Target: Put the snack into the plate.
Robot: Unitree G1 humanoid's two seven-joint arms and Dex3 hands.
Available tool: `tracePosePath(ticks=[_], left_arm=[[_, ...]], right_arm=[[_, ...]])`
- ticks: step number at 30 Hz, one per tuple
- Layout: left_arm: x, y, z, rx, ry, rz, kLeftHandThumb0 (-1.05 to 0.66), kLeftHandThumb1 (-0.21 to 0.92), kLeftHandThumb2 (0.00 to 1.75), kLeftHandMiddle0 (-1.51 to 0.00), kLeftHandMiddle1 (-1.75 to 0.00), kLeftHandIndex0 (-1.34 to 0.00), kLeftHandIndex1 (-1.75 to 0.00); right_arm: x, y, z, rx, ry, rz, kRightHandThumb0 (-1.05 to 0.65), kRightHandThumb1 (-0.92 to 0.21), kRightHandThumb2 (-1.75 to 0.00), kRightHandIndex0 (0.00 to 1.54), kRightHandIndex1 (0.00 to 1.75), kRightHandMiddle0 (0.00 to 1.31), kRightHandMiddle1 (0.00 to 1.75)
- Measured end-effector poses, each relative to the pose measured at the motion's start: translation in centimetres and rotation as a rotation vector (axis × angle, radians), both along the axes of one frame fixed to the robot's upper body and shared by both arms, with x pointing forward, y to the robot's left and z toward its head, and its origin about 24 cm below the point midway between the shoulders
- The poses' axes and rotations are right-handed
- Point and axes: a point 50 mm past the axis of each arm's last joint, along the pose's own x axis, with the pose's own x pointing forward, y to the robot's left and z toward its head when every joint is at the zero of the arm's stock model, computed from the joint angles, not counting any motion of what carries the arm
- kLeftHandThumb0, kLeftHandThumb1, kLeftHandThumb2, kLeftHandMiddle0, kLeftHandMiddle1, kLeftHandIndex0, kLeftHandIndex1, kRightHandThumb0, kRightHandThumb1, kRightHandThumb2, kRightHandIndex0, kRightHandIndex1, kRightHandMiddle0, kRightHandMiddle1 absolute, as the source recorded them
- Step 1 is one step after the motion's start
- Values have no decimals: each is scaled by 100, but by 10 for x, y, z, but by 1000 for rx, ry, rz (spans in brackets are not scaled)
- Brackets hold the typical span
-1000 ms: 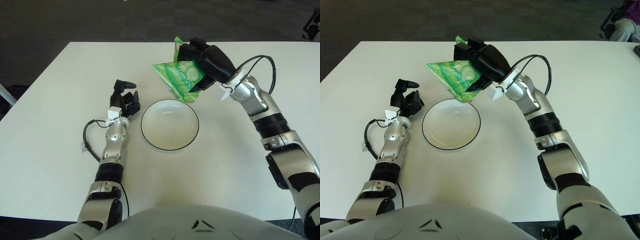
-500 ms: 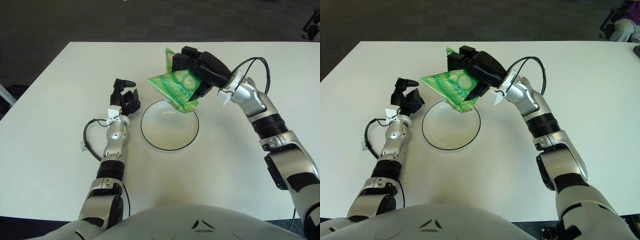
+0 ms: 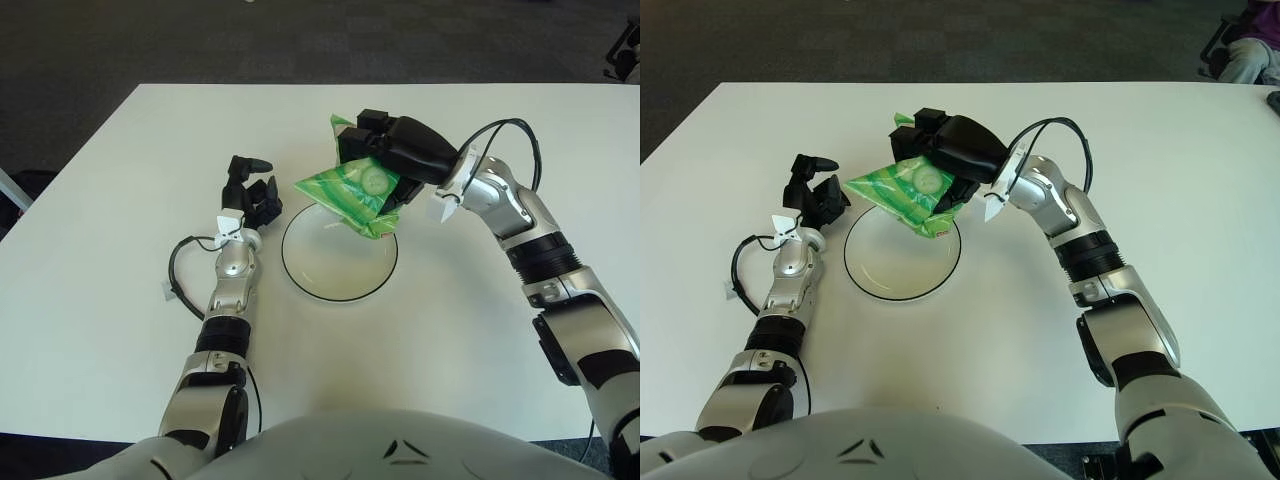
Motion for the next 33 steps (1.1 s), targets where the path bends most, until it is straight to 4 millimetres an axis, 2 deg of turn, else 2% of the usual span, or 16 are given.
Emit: tracePosePath(ticks=[2,5,8,12,13,14,17,18,20,23,26,29,33], left_arm=[[0,0,0,0,0,0,-38,70,82,-91,-175,-34,-175],[0,0,0,-1,0,0,-38,70,81,-91,-175,-34,-175],[0,0,0,-3,0,0,-38,70,81,-91,-175,-33,-175],[0,-1,0,-5,-1,-1,-37,71,80,-90,-175,-33,-175],[0,-1,0,-5,-1,-1,-37,71,80,-90,-175,-33,-175],[0,-1,0,-5,-1,-1,-37,71,80,-90,-175,-33,-175],[0,-1,0,-4,-1,-2,-37,71,80,-90,-175,-33,-175],[0,-1,0,-4,-1,-2,-37,71,79,-90,-175,-33,-175],[0,-1,0,-2,-1,-3,-37,72,79,-90,-175,-33,-175],[0,-1,0,0,-1,-4,-37,72,79,-90,-175,-32,-175],[0,-1,0,1,-1,-5,-37,72,78,-90,-175,-32,-175],[0,-2,0,2,-2,-6,-37,72,78,-90,-175,-32,-175],[0,-3,2,16,-1,-11,-37,73,78,-90,-175,-32,-175]], right_arm=[[-3,1,1,-22,1,6,0,-60,-94,42,165,26,172],[-7,1,3,-45,18,12,0,-81,-55,42,151,24,162],[-11,0,3,-68,41,17,0,-89,-42,43,142,24,161],[-16,-2,1,-88,62,25,0,-91,-36,42,138,26,161],[-17,-2,1,-92,65,25,-13,-92,-35,40,116,31,158],[-18,-2,0,-96,70,26,-17,-92,-34,40,106,33,157],[-18,-2,1,-100,86,29,-30,-92,-32,46,49,39,153],[-18,-3,1,-102,91,29,-31,-91,-29,46,41,36,139],[-19,-2,2,-105,103,32,-30,-92,-17,46,18,36,88],[-19,-2,4,-107,123,33,-28,-92,-10,44,6,38,53],[-21,-2,7,-110,131,32,-24,-92,-7,35,2,37,32],[-22,-1,11,-106,143,28,-20,-92,-5,24,1,36,18],[-23,-2,14,-90,161,13,-17,-92,-5,16,0,35,11]])
